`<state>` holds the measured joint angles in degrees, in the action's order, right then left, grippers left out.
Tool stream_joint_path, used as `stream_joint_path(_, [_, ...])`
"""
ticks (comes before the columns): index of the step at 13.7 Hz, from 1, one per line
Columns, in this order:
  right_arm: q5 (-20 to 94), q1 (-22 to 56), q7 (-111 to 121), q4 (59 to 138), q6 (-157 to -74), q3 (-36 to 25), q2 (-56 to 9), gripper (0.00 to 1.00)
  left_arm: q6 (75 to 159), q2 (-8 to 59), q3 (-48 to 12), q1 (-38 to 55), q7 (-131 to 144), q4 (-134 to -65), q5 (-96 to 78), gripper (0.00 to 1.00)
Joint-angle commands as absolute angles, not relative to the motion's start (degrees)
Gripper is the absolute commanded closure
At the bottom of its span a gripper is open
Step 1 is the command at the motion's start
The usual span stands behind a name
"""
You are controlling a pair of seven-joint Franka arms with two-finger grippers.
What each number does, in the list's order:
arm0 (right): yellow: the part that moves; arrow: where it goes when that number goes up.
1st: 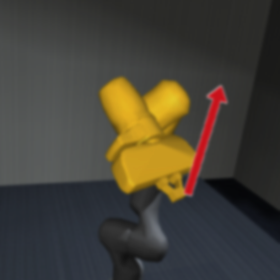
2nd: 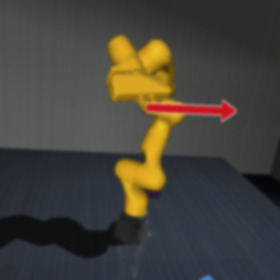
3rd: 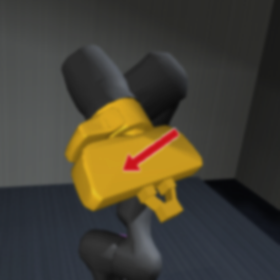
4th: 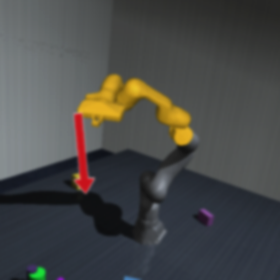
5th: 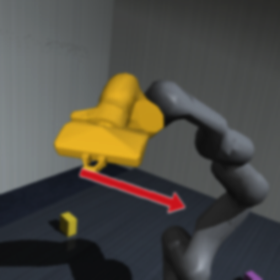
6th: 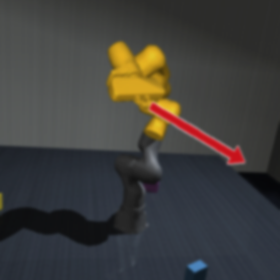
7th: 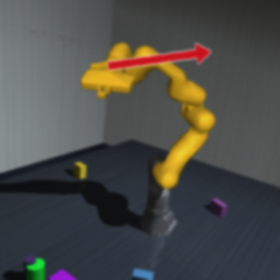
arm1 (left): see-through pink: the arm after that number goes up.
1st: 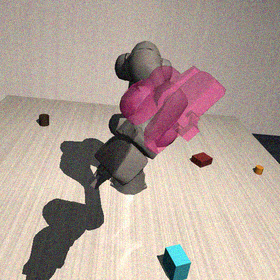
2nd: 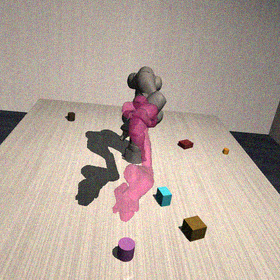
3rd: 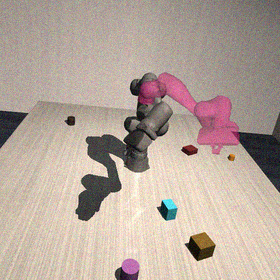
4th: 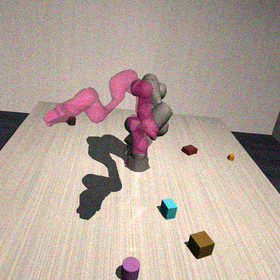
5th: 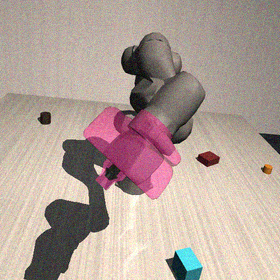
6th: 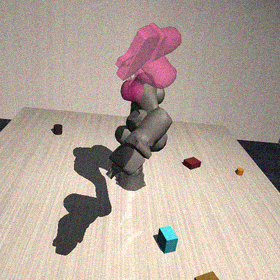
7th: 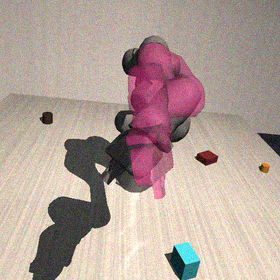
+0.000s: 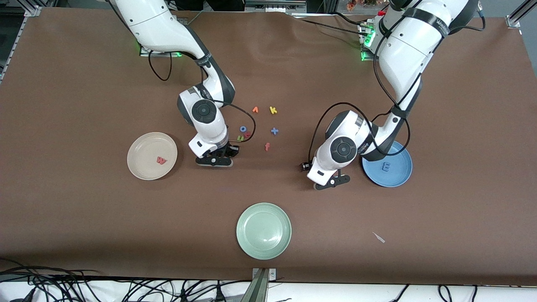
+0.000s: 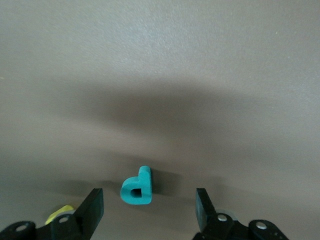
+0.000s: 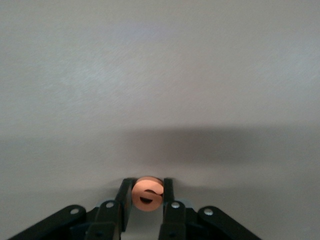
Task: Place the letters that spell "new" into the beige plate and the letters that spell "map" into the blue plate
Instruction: 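Grasp the orange letter with the right gripper while the left gripper reaches the teal letter, then drop the orange letter on the white plate while the left gripper grasps the teal letter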
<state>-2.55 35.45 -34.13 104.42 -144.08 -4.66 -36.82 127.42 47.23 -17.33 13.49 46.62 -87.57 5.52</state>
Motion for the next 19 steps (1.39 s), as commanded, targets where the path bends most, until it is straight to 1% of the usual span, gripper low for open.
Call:
stream_joint_path(1, [-2.02, 34.81, -22.02, 104.15, -135.99, -9.03, -32.44, 0.86, 130.07, 47.29, -16.79, 13.8, 45.7, -89.64, 4.83, 0.36])
stream_joint_path(2, [-2.02, 34.8, -17.88, 104.76, -134.66, -11.14, -31.21, 0.86, 129.9, 47.2, -16.79, 13.8, 45.7, -89.74, 4.83, 0.6])
stream_joint_path(4, [-2.02, 34.8, -10.75, 107.21, -131.41, -14.75, -28.23, 0.86, 129.46, 46.85, -16.79, 13.36, 45.62, -89.74, 4.83, 0.91])
stream_joint_path(5, [-2.02, 34.8, -7.76, 109.58, -130.7, -16.77, -26.04, 0.86, 129.29, 46.76, -16.79, 13.27, 45.7, -89.65, 4.83, 1.0])
stream_joint_path(7, [-1.93, 34.8, -1.7, 116.33, -132.53, -20.81, -22.08, 0.86, 128.33, 46.32, -16.53, 13.36, 46.05, -89.47, 4.83, 1.0])
stream_joint_path(9, [-1.93, 34.8, 0.26, 123.63, -137.79, -22.84, -18.65, 0.85, 123.77, 44.22, -16.35, 12.92, 45.88, -88.6, 4.92, 1.0])
stream_joint_path(10, [-1.93, 34.8, 0.18, 125.66, -138.77, -23.37, -17.59, 0.68, 121.92, 42.56, -16.17, 12.57, 44.57, -88.51, 5.36, 1.0])
stream_joint_path(11, [-1.85, 34.8, -0.69, 125.86, -138.61, -23.47, -17.06, 0.25, 119.64, 40.71, -16.17, 11.44, 42.04, -88.59, 6.67, 1.0])
stream_joint_path(12, [-1.32, 34.8, -1.31, 125.6, -138.26, -23.38, -16.96, 0.2, 116.75, 39.39, -16.35, 9.25, 38.18, -88.59, 7.11, 1.0])
stream_joint_path(13, [0.33, 34.89, -2.97, 125.25, -138.25, -22.77, -16.96, 0.18, 114.2, 38.16, -16.52, 7.31, 33.88, -88.59, 7.12, 1.0])
stream_joint_path(14, [1.48, 35.41, -5.42, 124.72, -138.16, -21.46, -16.96, 0.18, 111.82, 36.84, -16.44, 5.82, 29.66, -88.68, 7.03, 1.0])
stream_joint_path(16, [1.76, 35.42, -13.49, 122.97, -138.69, -16.64, -18.27, 0.18, 107.07, 35.51, -16.35, 2.04, 21.4, -89.2, 7.12, 1.0])
stream_joint_path(17, [1.84, 35.51, -17.97, 121.48, -138.95, -14.09, -19.59, 0.18, 106.35, 35.07, -16.35, 0.28, 17.88, -89.91, 7.21, 0.99])
stream_joint_path(19, [1.85, 35.6, -27.38, 117.79, -139.92, -8.99, -22.57, 0.18, 106.35, 34.98, -16.26, -2.19, 14.25, -92.27, 7.56, 0.93])
